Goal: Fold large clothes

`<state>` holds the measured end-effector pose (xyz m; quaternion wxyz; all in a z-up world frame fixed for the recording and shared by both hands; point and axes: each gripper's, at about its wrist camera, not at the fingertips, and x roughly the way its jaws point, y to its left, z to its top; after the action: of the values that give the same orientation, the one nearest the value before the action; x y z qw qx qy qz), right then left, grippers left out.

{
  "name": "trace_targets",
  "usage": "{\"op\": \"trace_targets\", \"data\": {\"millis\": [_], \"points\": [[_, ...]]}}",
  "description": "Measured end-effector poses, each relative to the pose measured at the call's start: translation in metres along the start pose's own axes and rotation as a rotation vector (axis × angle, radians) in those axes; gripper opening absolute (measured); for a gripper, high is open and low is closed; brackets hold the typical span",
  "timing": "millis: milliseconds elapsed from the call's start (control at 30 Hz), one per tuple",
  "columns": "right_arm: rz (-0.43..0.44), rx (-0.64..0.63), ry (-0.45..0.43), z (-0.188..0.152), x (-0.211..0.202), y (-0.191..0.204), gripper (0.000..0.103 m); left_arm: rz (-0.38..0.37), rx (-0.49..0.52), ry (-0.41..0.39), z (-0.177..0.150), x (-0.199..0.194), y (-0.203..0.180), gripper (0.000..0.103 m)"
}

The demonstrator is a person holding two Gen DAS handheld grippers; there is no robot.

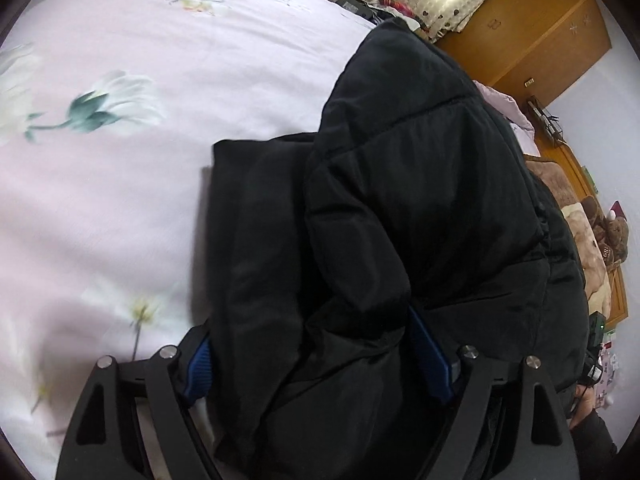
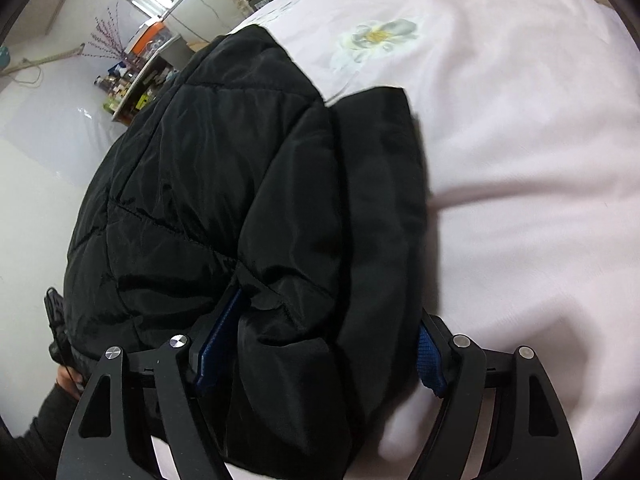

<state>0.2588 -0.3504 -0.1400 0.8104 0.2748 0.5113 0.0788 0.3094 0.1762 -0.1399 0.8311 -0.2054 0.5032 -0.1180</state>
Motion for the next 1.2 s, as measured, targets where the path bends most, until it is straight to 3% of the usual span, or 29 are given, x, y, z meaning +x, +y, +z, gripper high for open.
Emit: {"op": "trace_targets", "data": {"millis": [167,267,400,533,933,1200], "points": [[0.018,-0.01,0.006,0.0,0.002,0.003,0.061,-0.032,-0.007,0.015,0.002,0.003,0.005,0.088],[0.008,-0.023,0.006,0.001,0.001,0.008,0.051,-0.03,0.01,0.0,0.001,-0.001,-0.003,0.071],[-0.028,-0.048,-0.001,0.007,-0.004,0.022,0.035,0.034,0.062,-0.025,0.002,-0.012,-0.025,0.042],[-0.057,-0.075,-0.018,0.01,-0.016,0.029,0.027,0.085,0.087,-0.056,0.004,-0.033,-0.038,0.03],[-0.041,-0.13,-0.124,0.005,-0.077,0.061,0.021,0.1,0.149,-0.18,-0.006,-0.107,-0.055,0.026],[-0.001,-0.168,-0.163,0.006,-0.091,0.083,0.021,0.104,0.175,-0.242,0.009,-0.137,-0.056,0.025]]}}
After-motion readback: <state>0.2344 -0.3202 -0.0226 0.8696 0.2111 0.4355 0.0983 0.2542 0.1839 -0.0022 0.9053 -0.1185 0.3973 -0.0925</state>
